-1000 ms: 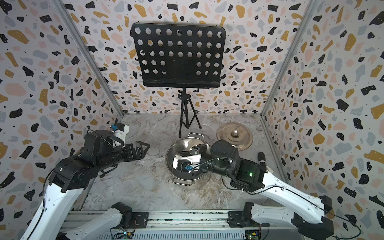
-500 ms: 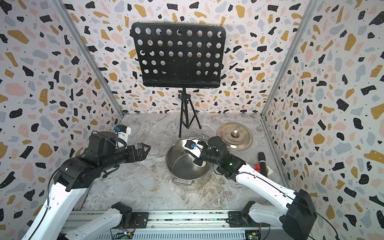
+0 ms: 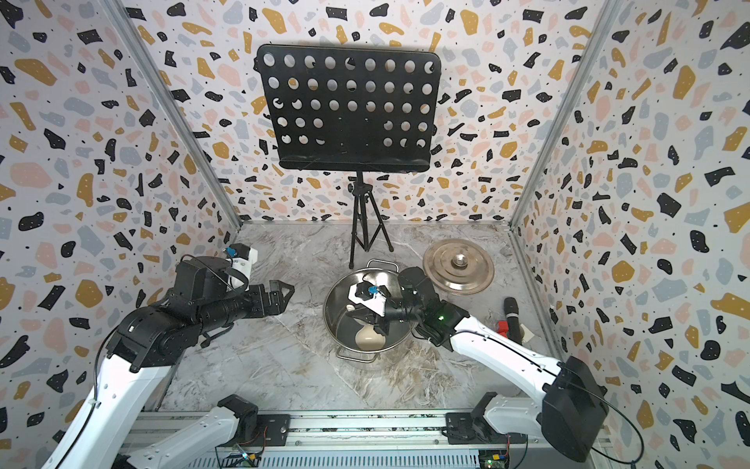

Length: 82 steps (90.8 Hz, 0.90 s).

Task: Stir the soup with a spoon
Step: Stir the soup in the pan with a stick.

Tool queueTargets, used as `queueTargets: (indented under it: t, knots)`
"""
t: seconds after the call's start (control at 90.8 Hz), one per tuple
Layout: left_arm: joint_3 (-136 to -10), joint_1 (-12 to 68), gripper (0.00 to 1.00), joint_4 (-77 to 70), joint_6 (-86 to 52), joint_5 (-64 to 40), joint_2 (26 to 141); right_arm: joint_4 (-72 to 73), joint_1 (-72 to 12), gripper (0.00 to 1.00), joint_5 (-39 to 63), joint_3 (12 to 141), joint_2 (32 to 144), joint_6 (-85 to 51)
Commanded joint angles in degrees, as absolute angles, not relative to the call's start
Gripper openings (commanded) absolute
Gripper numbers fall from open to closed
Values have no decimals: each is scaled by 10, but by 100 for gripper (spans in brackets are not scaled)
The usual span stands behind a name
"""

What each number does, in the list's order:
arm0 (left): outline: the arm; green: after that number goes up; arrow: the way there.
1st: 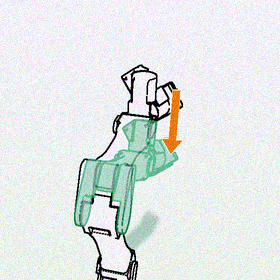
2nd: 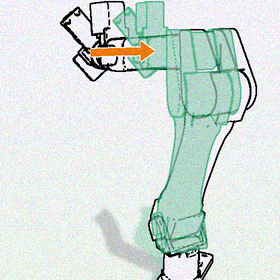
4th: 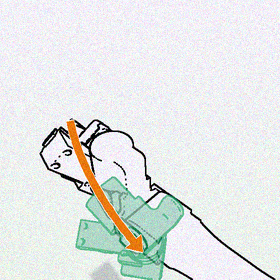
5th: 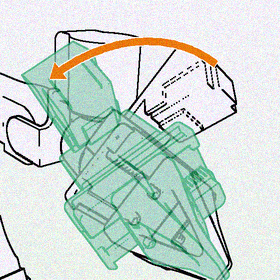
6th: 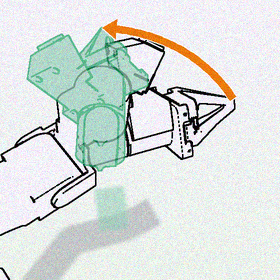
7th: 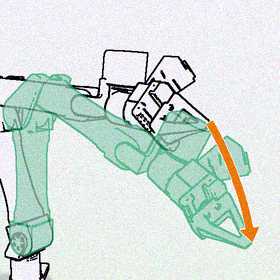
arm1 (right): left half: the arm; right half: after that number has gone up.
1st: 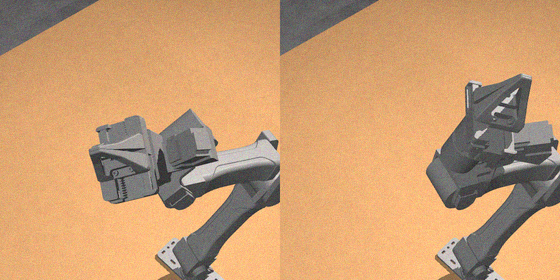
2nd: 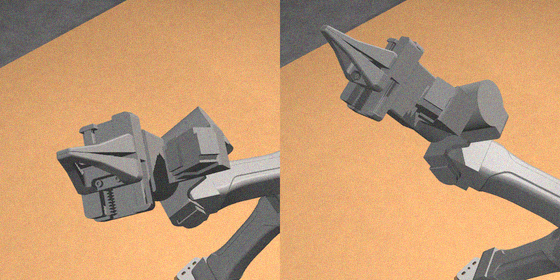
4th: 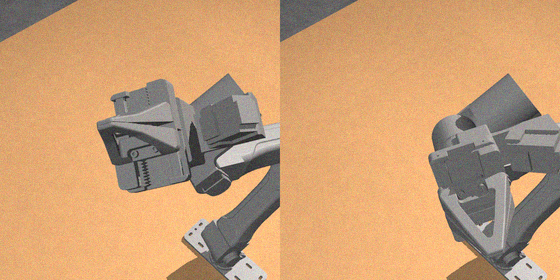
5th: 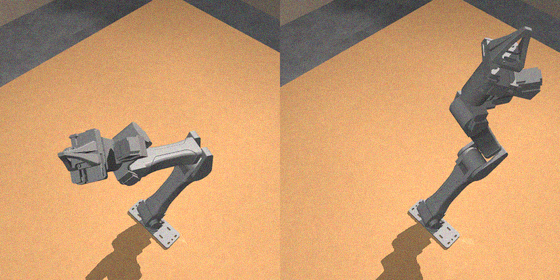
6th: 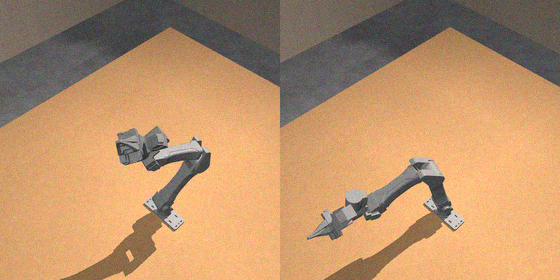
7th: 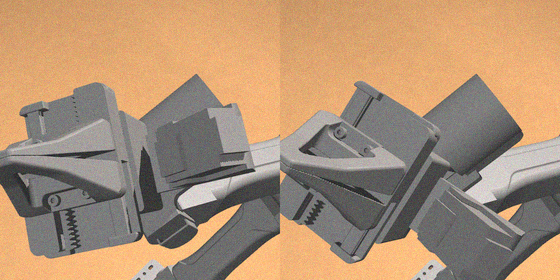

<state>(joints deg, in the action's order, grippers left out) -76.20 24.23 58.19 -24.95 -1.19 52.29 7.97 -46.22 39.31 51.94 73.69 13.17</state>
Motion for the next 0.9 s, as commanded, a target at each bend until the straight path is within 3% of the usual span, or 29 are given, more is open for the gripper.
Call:
queueTargets:
  t: [0.0,0.43,0.892]
  knots:
    - [-753,242,100,568,-236,-11,523,134,-466,0,438,570,771,105]
    - [-747,242,99,572,-236,-26,524,173,-411,0,383,700,925,88]
    - [-743,242,99,568,-227,-25,527,112,-262,0,412,584,801,71]
